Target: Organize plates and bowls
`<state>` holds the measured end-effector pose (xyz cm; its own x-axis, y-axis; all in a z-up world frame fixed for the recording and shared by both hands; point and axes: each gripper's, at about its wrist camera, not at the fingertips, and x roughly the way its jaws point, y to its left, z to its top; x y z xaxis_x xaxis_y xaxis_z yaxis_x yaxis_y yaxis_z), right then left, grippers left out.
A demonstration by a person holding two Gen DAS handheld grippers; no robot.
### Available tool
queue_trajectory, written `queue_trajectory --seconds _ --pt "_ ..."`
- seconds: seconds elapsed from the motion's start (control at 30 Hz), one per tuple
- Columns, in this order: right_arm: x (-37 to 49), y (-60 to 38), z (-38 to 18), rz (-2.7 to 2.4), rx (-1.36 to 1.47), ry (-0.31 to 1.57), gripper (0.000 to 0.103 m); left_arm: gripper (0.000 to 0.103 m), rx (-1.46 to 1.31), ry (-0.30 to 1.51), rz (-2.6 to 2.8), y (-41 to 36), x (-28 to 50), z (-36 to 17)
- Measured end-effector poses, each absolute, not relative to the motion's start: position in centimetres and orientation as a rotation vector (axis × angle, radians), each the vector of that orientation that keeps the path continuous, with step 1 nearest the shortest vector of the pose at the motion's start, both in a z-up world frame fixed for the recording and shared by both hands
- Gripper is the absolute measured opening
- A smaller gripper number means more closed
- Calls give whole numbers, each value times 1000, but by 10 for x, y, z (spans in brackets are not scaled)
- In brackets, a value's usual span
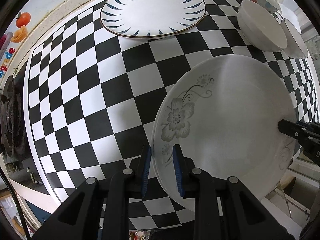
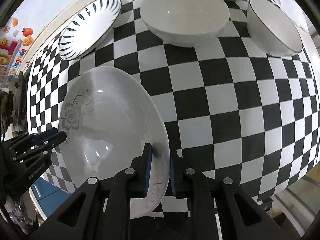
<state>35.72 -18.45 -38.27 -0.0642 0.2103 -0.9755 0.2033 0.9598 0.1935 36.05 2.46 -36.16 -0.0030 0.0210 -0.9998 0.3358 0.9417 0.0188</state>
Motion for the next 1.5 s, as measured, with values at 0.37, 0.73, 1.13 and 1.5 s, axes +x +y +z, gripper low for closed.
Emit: queue_trajectory --seconds 0.37,0.73,1.13,1.5 --pt "358 -179 -379 -25 343 1642 33 21 208 1563 -269 44 357 -353" --pt "341 -151 -329 44 330 1572 64 25 99 1471 -312 72 341 -295" --pt "371 -135 -275 150 334 1490 86 41 -16 1401 -271 68 376 -263" --pt "526 -161 -308 239 390 1507 78 41 -180 1492 -89 87 502 -313"
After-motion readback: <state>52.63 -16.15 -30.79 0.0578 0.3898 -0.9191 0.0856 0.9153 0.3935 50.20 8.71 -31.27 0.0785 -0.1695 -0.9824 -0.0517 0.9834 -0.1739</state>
